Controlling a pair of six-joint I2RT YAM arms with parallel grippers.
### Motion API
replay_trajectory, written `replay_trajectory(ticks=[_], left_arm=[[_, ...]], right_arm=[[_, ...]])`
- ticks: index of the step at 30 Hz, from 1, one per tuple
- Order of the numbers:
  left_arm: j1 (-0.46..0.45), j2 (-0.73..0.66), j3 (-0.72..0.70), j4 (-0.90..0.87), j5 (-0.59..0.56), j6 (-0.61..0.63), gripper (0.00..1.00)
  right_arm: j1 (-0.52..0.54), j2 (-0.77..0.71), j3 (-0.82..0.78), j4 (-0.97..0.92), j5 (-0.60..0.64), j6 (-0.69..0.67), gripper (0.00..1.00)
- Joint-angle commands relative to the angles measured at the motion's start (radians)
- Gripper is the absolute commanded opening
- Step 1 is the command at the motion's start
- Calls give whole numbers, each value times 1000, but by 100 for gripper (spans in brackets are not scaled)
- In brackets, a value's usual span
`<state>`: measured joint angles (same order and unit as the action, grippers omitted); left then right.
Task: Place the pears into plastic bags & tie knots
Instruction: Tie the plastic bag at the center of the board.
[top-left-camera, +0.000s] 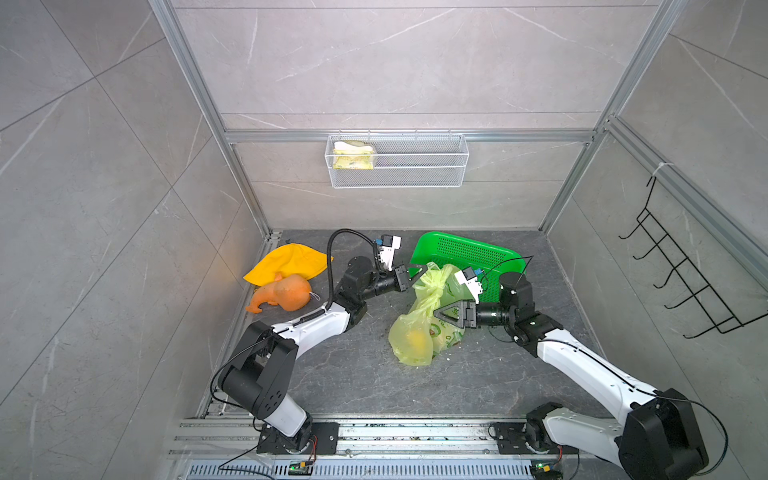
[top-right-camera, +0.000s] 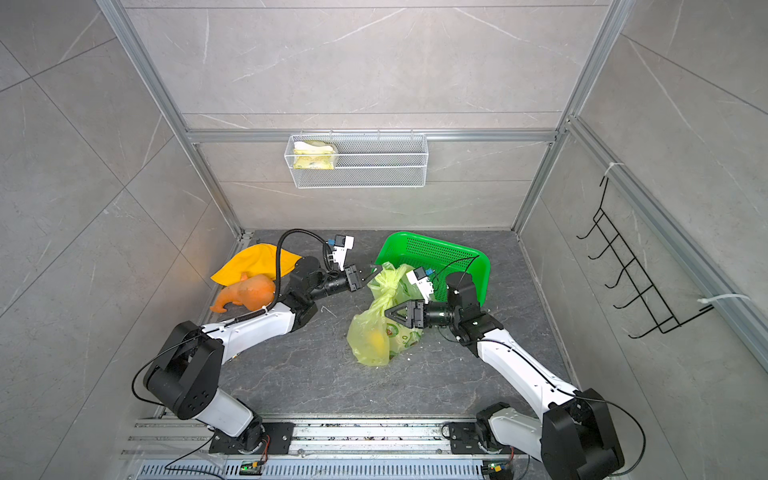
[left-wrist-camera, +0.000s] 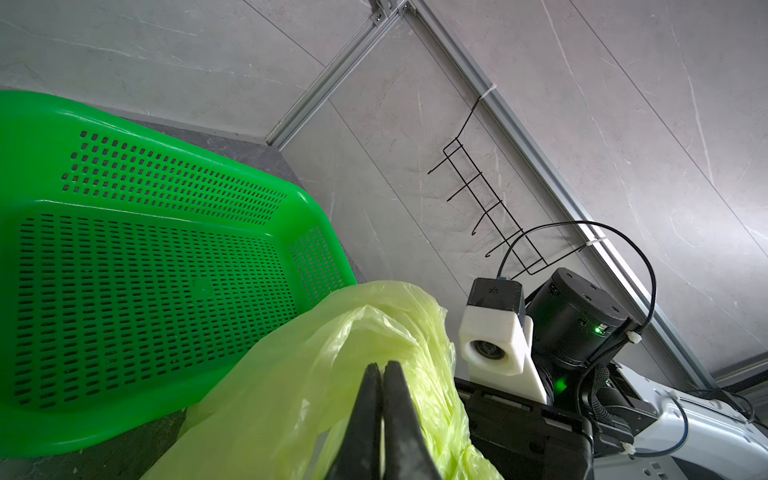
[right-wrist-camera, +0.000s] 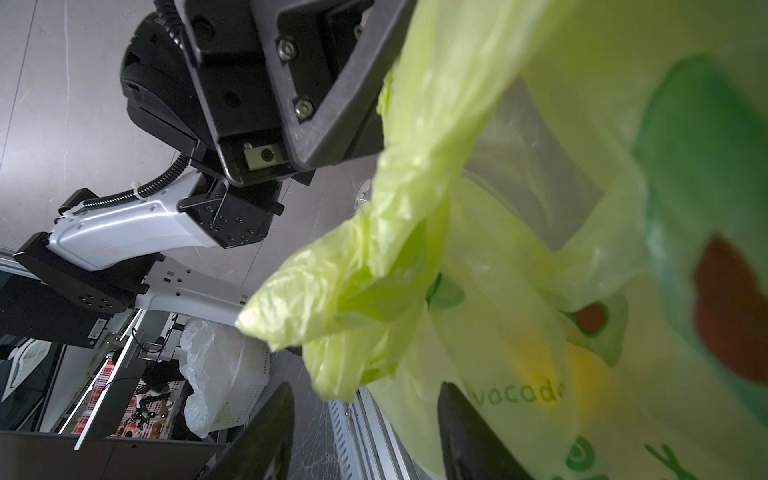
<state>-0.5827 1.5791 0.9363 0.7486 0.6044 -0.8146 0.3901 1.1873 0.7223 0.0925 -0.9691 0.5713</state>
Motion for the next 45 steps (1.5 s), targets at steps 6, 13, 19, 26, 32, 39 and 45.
replay_trajectory(ticks=[6, 13, 19, 26, 32, 39, 45], left_arm=[[-5, -8, 4, 66, 7, 8, 0], [16, -50, -25, 54, -61, 17, 0], [205, -224, -125, -58, -184, 42, 0], [294, -281, -152, -136, -149, 74, 0], [296, -283, -190, -99, -177, 41, 0], [435, -397, -322, -204, -250, 127, 0], [429, -334, -351, -77, -133, 100, 0]], right_arm=[[41, 82, 88, 33, 30, -11, 51], [24, 32, 113, -141, 104, -84, 0], [-80, -87, 68, -347, 228, -100, 0], [-111, -91, 43, -332, 232, -71, 0], [-115, -74, 102, -352, 391, -14, 0], [-249, -82, -71, -355, 447, 41, 0], [-249, -74, -108, -159, 322, 131, 0]])
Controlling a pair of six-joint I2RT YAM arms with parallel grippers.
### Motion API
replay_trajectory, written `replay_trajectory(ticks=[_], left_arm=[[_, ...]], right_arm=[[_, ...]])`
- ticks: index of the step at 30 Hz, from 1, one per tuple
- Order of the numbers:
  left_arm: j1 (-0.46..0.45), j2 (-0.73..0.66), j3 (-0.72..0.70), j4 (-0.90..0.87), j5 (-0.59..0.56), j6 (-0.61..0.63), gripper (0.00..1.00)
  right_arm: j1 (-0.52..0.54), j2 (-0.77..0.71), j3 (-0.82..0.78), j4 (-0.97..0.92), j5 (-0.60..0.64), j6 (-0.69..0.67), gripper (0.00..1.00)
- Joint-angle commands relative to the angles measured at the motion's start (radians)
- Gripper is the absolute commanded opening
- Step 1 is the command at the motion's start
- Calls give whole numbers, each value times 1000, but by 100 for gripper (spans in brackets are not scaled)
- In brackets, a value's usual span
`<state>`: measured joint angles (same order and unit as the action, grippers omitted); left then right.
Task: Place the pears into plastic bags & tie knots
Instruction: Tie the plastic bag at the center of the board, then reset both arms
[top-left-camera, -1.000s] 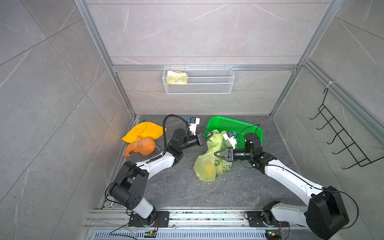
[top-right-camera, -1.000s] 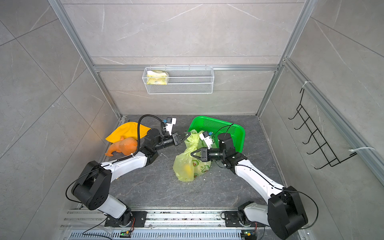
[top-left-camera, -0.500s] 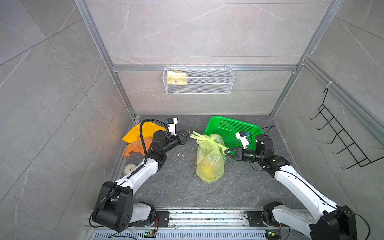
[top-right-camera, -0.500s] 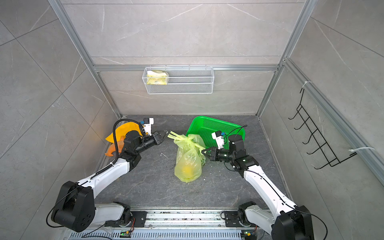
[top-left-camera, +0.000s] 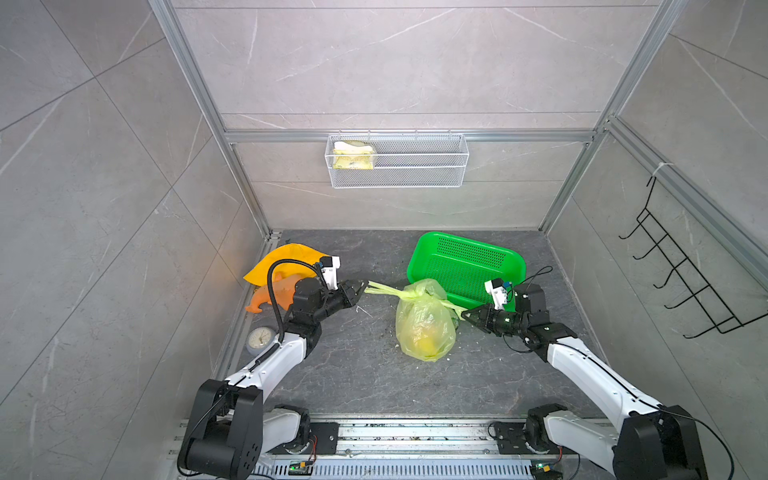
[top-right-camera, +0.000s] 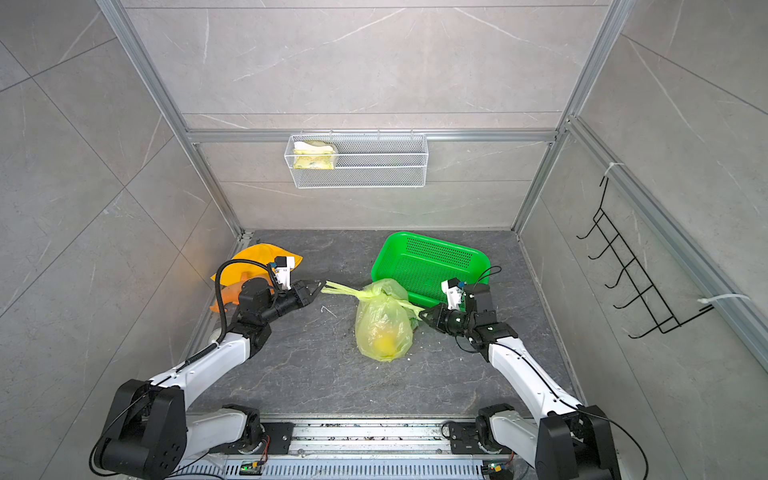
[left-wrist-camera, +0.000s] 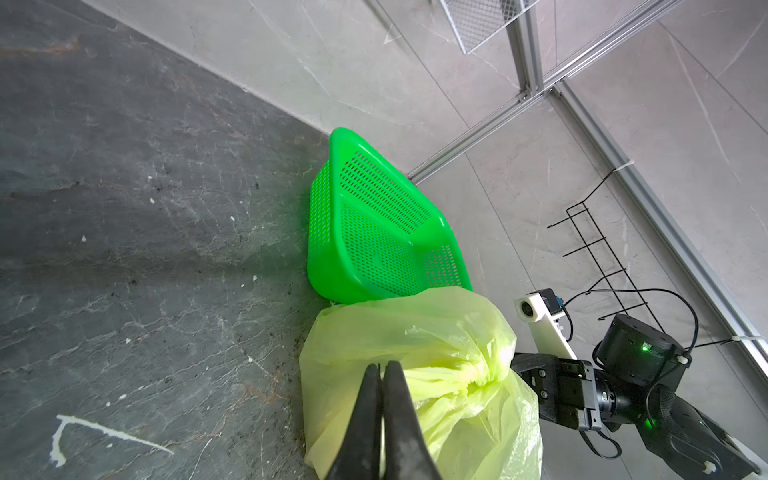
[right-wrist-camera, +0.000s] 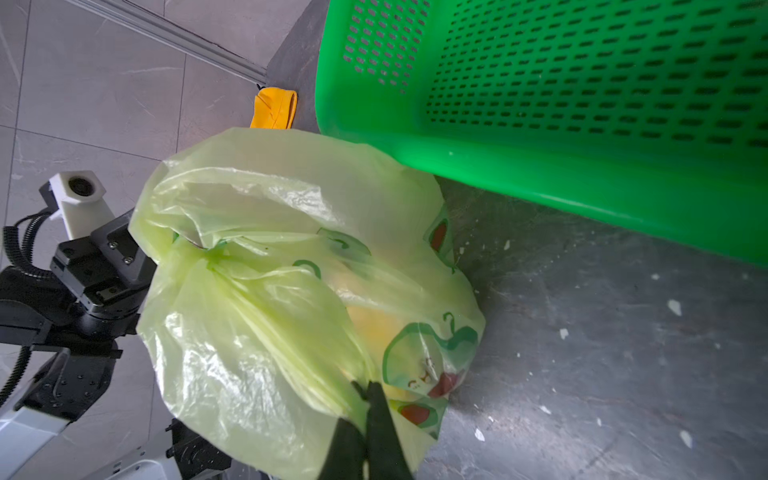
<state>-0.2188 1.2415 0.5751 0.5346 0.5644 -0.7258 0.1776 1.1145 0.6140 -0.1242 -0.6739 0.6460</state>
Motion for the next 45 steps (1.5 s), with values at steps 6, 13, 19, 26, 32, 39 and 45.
replay_trajectory(ticks=[6, 13, 19, 26, 32, 39, 45], left_arm=[[66, -92, 73, -84, -142, 106, 100], [66, -344, 111, -424, -559, 326, 100], [66, -383, -23, -343, -842, 465, 100], [67, -287, -243, -42, -1008, 638, 100], [67, -175, -271, 33, -1019, 696, 100], [100, 107, -269, 323, -1039, 757, 100], [205, 266, -257, 408, -814, 722, 100]], right_arm=[[-38, -111, 125, -122, 96, -5, 99], [-41, -223, 280, -419, 526, -108, 99], [-39, -174, 271, -350, 982, -167, 100], [-42, -4, 84, 5, 1250, -322, 100], [-42, 59, -86, 253, 1325, -364, 99], [-43, 228, -202, 694, 1249, -502, 99], [-51, 334, -222, 865, 978, -577, 100]])
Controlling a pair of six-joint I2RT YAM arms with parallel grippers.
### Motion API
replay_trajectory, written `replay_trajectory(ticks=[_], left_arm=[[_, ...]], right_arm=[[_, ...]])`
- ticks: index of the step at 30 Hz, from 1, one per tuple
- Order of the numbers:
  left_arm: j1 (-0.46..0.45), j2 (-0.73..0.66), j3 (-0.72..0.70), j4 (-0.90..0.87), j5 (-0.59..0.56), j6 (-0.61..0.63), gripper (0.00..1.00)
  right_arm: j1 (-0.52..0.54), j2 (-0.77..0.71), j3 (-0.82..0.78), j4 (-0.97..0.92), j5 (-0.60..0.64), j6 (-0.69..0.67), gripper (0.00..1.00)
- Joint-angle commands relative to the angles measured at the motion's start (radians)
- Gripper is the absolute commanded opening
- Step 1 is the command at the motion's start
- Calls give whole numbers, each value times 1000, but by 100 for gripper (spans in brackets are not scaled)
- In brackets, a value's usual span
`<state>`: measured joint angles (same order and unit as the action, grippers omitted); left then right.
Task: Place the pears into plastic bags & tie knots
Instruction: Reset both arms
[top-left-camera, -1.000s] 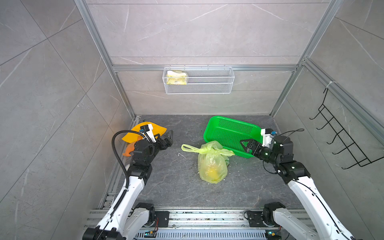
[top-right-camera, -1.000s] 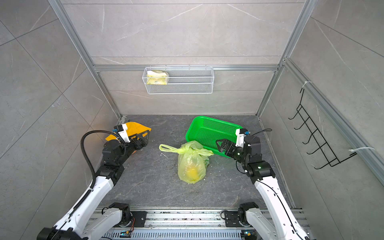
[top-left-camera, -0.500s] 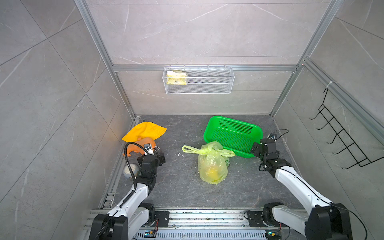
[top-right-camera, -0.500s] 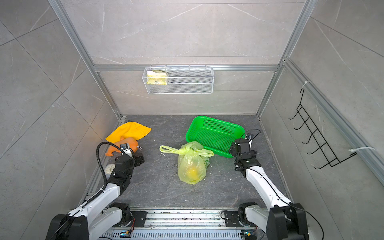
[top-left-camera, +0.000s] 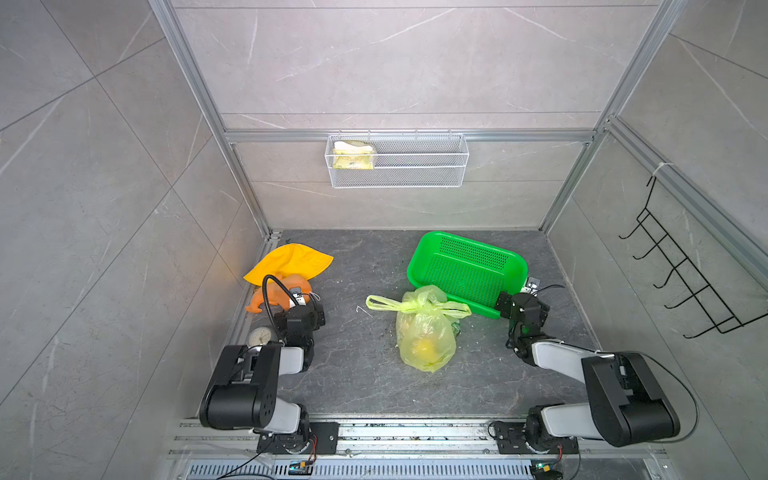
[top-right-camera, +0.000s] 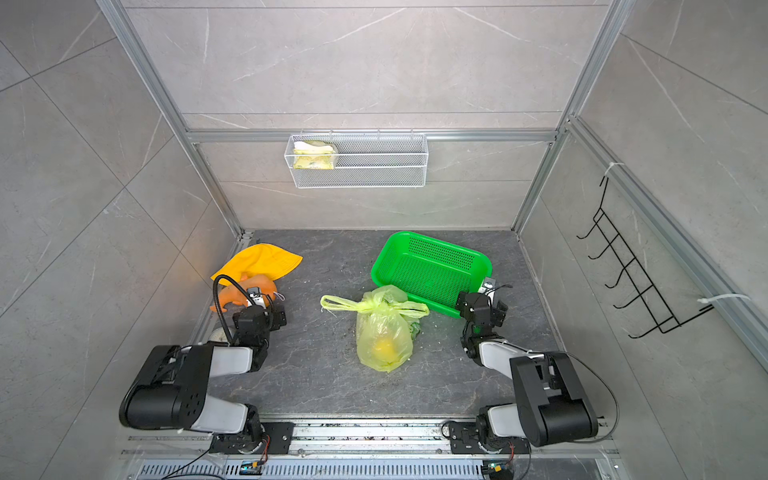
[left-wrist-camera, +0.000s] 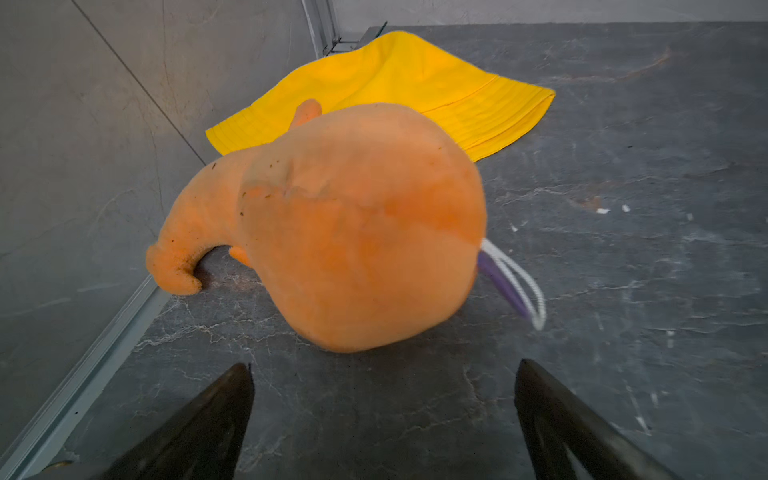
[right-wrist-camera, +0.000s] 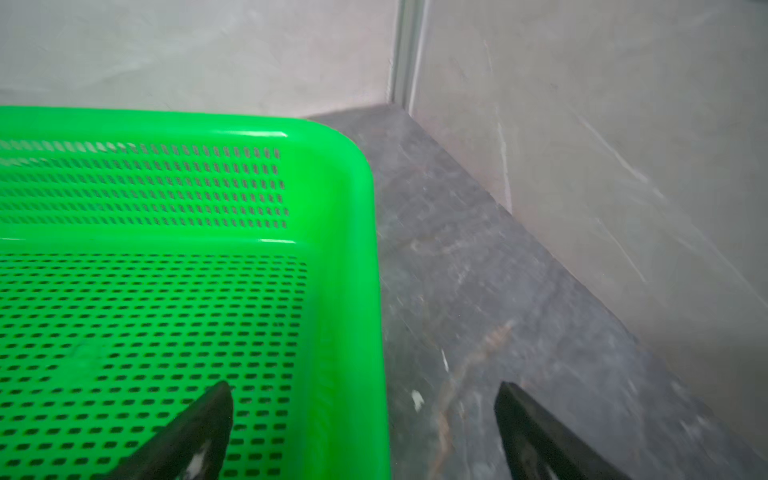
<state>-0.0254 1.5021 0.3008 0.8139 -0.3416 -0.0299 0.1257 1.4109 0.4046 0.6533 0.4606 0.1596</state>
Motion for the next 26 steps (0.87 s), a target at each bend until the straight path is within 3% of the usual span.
replay_trajectory(ticks=[1, 4, 5, 26], left_arm=[[21, -7, 30, 83, 154, 33, 100], [91, 0, 76, -2, 309, 17, 100], [106, 6, 70, 23, 337, 9, 100], [105, -2, 67, 18, 329, 12, 100]], right_arm=[[0, 74, -19, 154, -213, -119, 100], [1, 125, -63, 296, -247, -142, 100], [1, 107, -53, 244, -249, -136, 100], [-10, 102, -54, 236, -280, -140, 100]])
